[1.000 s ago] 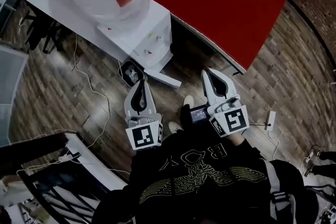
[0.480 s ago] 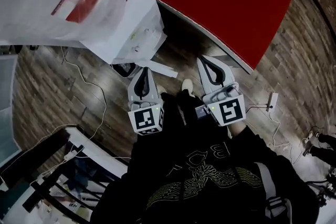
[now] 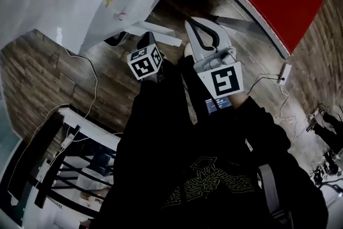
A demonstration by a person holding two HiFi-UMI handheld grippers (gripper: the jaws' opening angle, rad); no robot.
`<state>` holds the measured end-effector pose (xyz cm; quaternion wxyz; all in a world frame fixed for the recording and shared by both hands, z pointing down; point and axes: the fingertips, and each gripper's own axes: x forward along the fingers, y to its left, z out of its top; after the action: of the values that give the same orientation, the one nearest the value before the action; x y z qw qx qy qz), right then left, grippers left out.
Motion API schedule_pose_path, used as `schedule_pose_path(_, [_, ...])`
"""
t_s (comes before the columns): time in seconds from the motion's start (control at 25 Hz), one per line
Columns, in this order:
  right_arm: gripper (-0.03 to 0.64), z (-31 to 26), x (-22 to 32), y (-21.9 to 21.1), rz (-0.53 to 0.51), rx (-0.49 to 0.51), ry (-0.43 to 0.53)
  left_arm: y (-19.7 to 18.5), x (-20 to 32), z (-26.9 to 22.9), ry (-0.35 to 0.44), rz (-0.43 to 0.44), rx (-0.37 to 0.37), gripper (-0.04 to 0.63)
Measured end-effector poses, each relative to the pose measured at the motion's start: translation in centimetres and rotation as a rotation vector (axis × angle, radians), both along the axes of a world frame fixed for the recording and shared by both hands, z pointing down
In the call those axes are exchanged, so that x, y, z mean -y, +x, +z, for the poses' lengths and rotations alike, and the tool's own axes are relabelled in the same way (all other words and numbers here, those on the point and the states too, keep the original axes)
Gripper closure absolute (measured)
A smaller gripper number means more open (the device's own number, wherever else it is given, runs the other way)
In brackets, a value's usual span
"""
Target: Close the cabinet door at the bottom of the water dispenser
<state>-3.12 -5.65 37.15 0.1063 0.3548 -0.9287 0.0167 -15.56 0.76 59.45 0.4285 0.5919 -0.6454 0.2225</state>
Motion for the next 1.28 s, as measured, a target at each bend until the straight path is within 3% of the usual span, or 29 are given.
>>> schedule_pose_path(0.08, [0.618,2.5,-0.9,-0.6,-0.016,-0.028,-0.026,-0.3,-0.8,3.5,-0.087,-0.093,-0.114,0.588])
schedule_pose_path(0.16, [0.618,4.8,-2.2,-0.5,-0.048,-0.094,-0.058,-0.4,-1.9,6.4,-0.164,-0.149,-0.182,0.575])
schedule_pose_path(0.24, [0.618,6.4,-3.1,-0.1,-0.05,-0.117,-0.08,-0.4,-3.3,8.7,-0.23,-0.145,-0.193,0.536])
schedule_pose_path(0.44, [0.618,8.9,-3.6,1.8,0.055,-0.04,-0.137,-0.5,-6.1,12.6,-0.332,-0.15,-0.194,0.485])
schedule_pose_path(0.68, [0.618,10.4,-3.5,3.5,0.119,-0.006,-0.182,0.3,-6.6,15.7,-0.354,-0.186,-0.214,0.471])
schedule_pose_path(0.96, [0.618,10.8,-3.3,3.3,0.096,0.011,-0.181,1.3,-3.7,16.0,-0.281,-0.203,-0.269,0.469])
schedule_pose_path(1.08, [0.618,11.2,-2.9,3.2,0.105,0.011,-0.184,1.9,-1.0,16.0,-0.251,-0.151,-0.298,0.462])
schedule_pose_path(1.28, [0.618,11.7,-2.6,3.8,0.114,-0.002,-0.192,2.1,3.7,15.6,-0.201,0.006,-0.223,0.462])
